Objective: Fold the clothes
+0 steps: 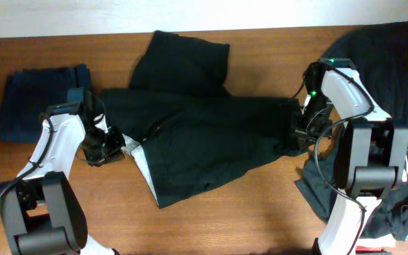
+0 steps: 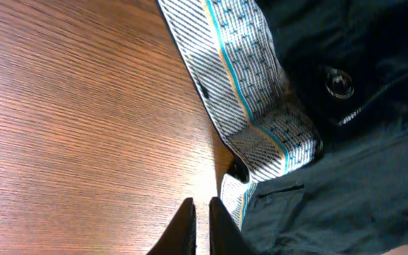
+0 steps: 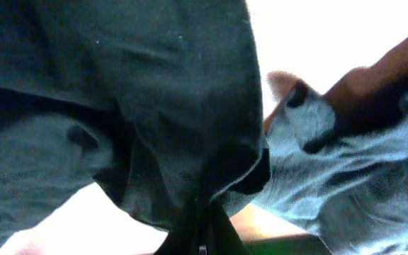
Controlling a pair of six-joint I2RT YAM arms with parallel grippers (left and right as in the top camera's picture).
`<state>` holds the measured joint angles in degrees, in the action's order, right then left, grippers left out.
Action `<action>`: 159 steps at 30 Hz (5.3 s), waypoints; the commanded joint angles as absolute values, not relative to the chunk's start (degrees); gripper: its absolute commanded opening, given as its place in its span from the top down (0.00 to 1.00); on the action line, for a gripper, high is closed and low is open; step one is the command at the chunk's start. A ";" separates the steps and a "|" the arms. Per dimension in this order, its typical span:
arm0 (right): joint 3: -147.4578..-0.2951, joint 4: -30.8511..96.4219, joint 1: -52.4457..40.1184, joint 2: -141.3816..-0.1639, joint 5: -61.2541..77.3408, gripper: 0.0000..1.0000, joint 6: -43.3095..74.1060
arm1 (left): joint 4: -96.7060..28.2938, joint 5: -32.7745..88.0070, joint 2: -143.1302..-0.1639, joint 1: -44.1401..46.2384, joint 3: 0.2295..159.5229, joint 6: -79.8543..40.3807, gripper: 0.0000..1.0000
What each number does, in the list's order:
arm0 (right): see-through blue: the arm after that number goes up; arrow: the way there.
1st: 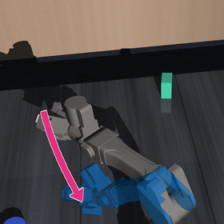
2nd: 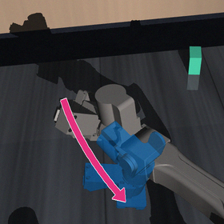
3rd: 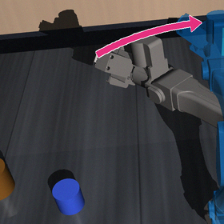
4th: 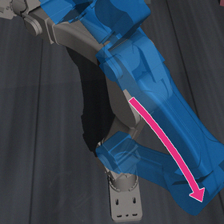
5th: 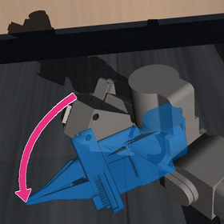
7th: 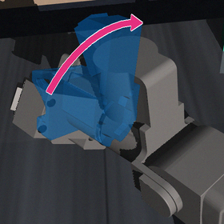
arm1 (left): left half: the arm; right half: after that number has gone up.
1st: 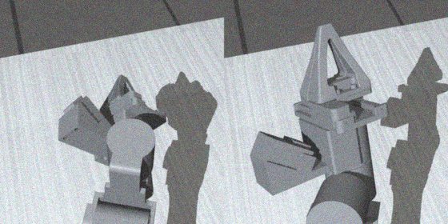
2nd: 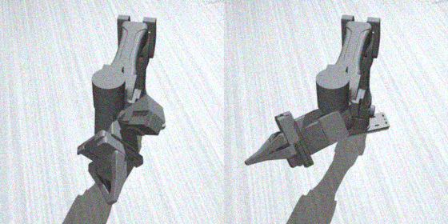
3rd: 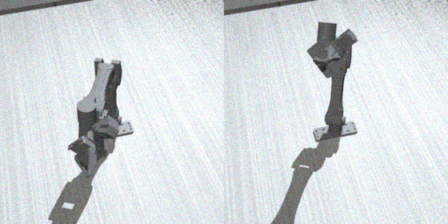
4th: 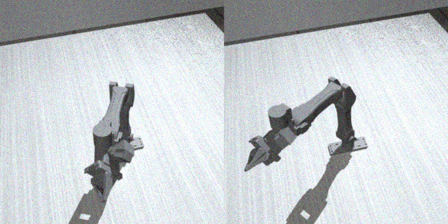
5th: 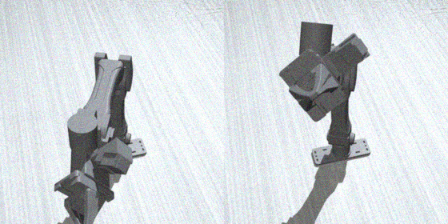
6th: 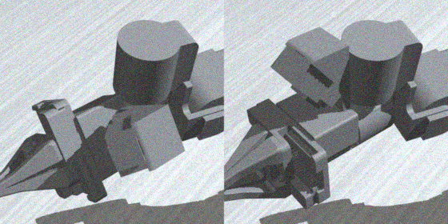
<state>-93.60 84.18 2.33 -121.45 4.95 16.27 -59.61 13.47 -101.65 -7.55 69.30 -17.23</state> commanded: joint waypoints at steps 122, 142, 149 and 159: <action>-63.11 50.28 -4.25 -102.67 15.75 0.77 6.50 | -52.10 -0.89 -98.32 -4.29 49.10 -49.15 0.97; -77.71 56.49 -3.68 -106.54 2.72 0.40 6.74 | -50.17 -0.84 -98.32 -4.29 49.10 -49.15 0.92; -63.22 42.98 -3.73 -106.56 4.01 0.72 6.96 | -50.17 -0.84 -98.32 -4.29 49.10 -49.15 0.92; -76.73 47.81 -1.48 -106.37 4.62 0.10 10.70 | -49.93 -0.86 -98.32 -4.29 49.10 -49.15 0.92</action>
<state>-74.91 40.82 -1.65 -106.80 4.60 10.35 -52.53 3.16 -96.95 -3.68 50.09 -49.21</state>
